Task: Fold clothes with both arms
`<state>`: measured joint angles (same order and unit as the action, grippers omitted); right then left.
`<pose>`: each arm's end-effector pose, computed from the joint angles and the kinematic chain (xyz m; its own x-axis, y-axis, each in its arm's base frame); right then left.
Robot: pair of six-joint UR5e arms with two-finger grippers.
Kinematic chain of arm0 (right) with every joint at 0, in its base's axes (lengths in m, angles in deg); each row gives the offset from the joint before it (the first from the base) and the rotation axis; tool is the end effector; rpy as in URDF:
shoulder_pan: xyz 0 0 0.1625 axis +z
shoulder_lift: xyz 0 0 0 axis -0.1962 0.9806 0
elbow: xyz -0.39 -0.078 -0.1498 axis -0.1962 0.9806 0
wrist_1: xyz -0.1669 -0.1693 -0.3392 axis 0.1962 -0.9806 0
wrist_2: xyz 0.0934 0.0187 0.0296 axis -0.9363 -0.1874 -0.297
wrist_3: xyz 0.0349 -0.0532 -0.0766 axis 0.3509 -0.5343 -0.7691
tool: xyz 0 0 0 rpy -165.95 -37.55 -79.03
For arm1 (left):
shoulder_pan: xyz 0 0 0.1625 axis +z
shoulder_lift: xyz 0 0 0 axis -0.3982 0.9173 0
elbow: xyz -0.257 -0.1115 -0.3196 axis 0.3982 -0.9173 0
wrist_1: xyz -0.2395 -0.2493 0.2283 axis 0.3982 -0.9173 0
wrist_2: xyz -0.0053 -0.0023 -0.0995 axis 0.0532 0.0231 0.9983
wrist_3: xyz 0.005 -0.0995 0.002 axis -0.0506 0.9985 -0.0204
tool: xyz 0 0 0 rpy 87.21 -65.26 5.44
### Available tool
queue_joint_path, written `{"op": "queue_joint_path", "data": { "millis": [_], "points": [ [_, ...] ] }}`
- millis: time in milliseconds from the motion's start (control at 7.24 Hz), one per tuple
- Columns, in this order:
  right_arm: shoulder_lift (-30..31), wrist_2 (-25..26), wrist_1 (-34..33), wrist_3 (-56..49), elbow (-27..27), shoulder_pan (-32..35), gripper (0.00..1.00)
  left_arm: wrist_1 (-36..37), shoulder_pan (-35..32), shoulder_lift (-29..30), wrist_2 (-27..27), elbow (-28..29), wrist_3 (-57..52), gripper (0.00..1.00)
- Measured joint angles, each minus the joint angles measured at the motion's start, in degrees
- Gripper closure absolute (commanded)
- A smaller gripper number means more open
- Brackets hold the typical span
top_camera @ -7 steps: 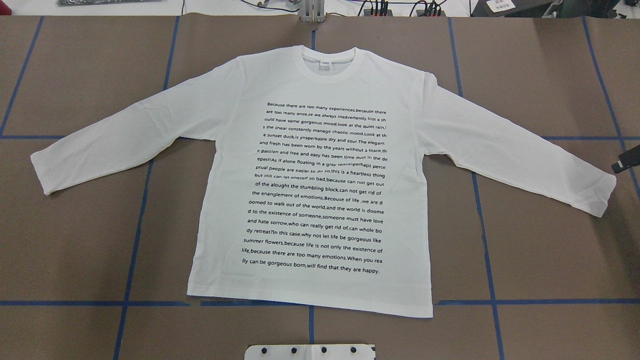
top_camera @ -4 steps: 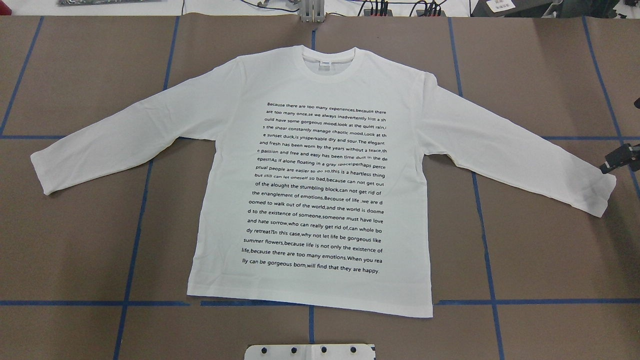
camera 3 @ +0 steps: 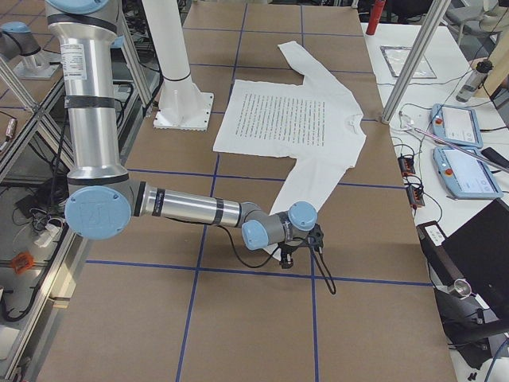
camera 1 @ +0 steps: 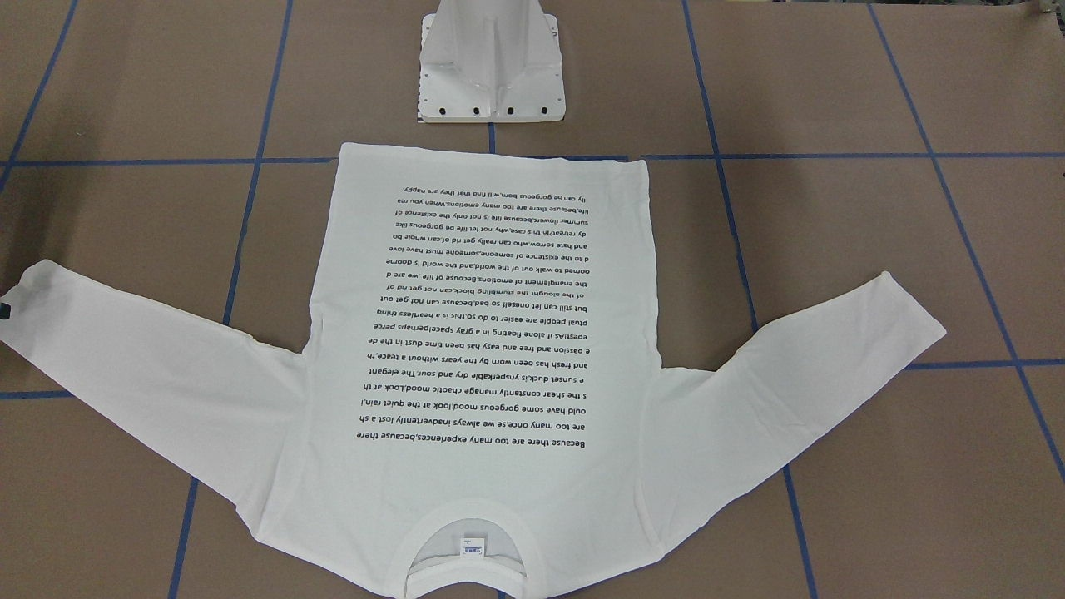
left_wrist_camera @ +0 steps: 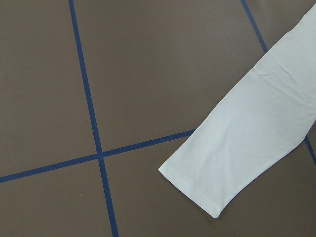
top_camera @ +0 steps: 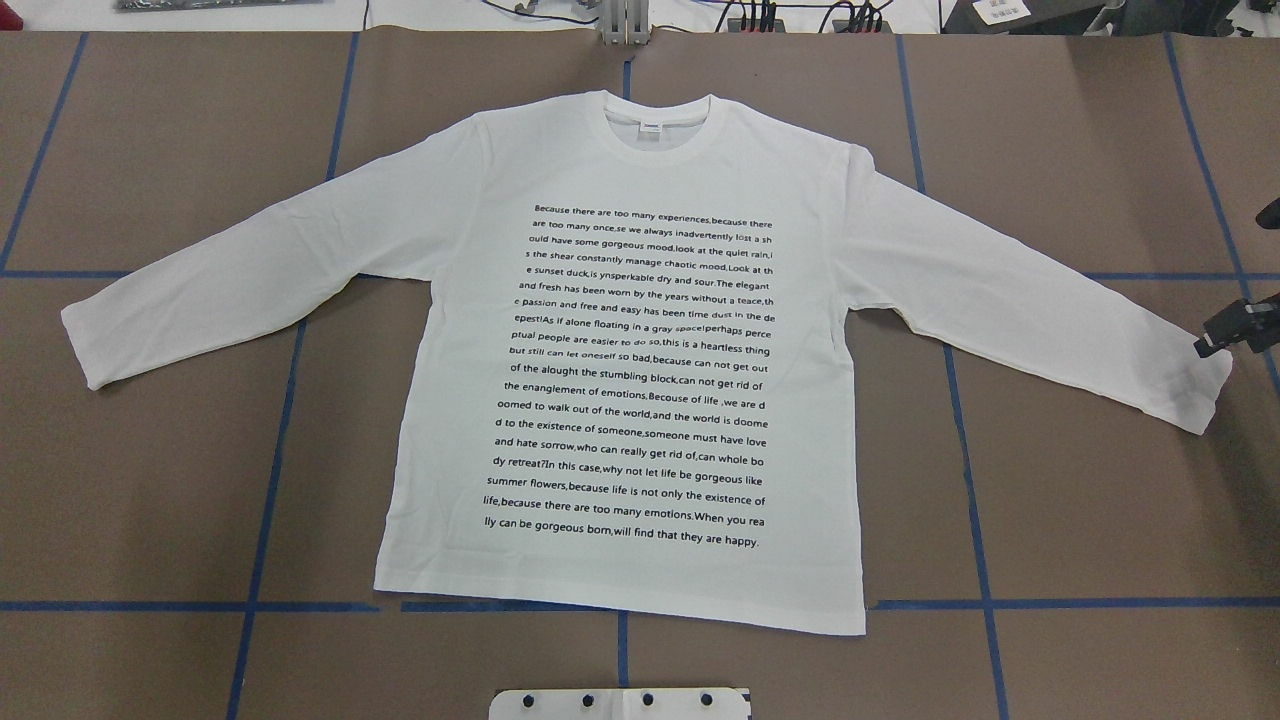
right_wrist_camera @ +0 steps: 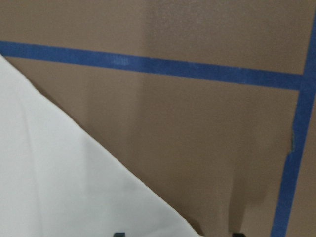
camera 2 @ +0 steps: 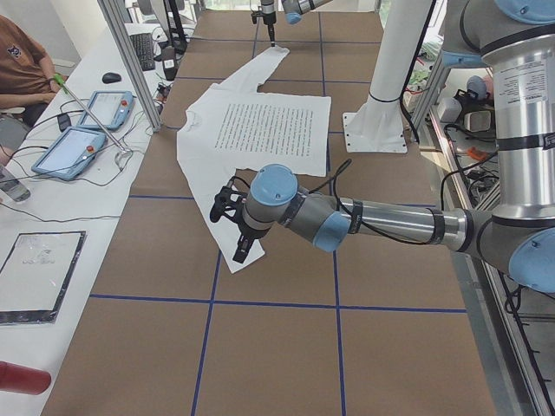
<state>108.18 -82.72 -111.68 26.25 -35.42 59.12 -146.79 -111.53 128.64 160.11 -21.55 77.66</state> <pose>-0.1142 -0.5039 0.7195 0.6634 -0.1131 0.7397 0.1486 0.9887 0.0179 -0.0428 -0.4360 0.5469 0.6323 0.2613 -0.7293 0.0736 0.9168 0.3924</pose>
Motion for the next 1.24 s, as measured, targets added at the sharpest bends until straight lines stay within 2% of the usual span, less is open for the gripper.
{"op": "queue_joint_path", "data": {
  "millis": [138, 276, 967, 1243],
  "points": [
    [0.0, 0.05, 0.59, 0.02, 0.61, -0.06, 0.54, 0.0, 0.0, 0.01, -0.02, 0.03, -0.02, 0.0],
    [-0.03, 0.1, 0.83, 0.06, 0.93, -0.09, 0.98, 0.0, 0.0, 0.02, -0.02, 0.06, -0.03, 0.0],
    [-0.07, -0.57, 0.95, 0.17, -0.09, -0.39, 1.0, 0.0, 0.0, 0.05, -0.03, 0.09, -0.18, 0.0],
    [1.66, -4.09, 0.59, 3.62, -7.88, -0.37, 1.0, 0.0, 0.0, 0.04, 0.01, 0.01, -0.13, 0.0]
  ]
}}
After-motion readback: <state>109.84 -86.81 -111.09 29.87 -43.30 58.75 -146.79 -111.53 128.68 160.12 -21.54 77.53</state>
